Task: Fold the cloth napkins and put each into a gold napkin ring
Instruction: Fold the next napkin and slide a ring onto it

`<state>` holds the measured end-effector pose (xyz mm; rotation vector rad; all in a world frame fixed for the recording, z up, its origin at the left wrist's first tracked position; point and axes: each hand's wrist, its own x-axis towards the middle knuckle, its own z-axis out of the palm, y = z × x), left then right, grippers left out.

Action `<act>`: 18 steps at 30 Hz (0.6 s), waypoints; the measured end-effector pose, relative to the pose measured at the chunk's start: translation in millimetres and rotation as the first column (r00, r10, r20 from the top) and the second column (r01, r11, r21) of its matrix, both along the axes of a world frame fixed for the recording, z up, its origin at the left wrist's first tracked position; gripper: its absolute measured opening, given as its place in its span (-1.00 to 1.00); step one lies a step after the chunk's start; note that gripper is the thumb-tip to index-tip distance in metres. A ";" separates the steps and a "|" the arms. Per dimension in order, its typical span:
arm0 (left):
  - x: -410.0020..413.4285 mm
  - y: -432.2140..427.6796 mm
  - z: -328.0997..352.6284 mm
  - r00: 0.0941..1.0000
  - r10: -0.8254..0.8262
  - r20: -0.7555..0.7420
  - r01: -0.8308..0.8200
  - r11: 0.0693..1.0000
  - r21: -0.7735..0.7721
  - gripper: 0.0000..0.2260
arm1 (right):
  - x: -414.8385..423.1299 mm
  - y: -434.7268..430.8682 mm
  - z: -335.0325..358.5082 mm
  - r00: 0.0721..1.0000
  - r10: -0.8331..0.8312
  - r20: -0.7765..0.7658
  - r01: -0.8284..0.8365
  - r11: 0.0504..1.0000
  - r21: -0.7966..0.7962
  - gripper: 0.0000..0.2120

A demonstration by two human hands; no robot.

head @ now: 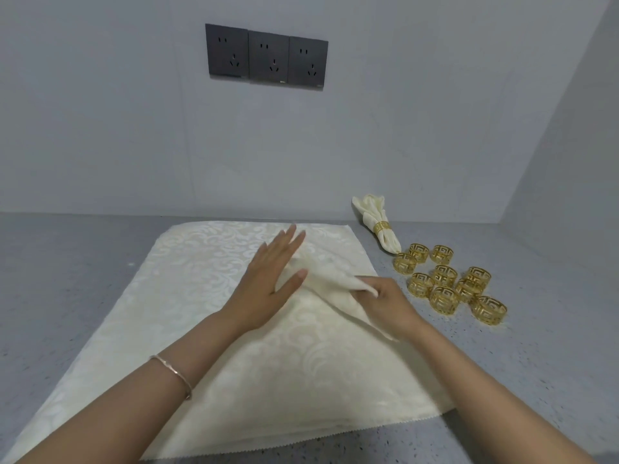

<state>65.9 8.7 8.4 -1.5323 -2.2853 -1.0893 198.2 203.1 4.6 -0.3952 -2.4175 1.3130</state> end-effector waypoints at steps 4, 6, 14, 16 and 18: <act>8.7 -9.7 3.3 0.959 -0.077 -0.272 0.041 0.990 -0.138 -0.29 | -6.4 9.0 9.7 0.945 0.145 0.292 0.098 0.728 -0.678 -0.84; 12.9 -8.5 -7.3 0.932 -0.162 -0.325 0.059 0.950 -0.306 -0.21 | -9.0 5.9 4.4 0.881 0.289 0.375 0.113 0.640 -0.760 -0.78; 17.5 6.5 -49.9 0.986 -0.169 0.012 0.148 0.824 -0.547 -0.36 | -16.5 5.9 -8.3 0.788 0.414 0.456 0.112 0.632 -0.767 -0.77; 18.3 9.8 -50.5 0.987 -0.162 0.013 0.142 0.821 -0.553 -0.39 | -13.9 11.1 -5.0 0.796 0.394 0.459 0.061 0.703 -0.709 -0.68; 19.2 11.1 -49.1 0.986 -0.163 -0.020 0.121 0.804 -0.582 -0.40 | -6.2 16.2 -0.4 0.815 0.319 0.483 -0.026 0.854 -0.519 -0.68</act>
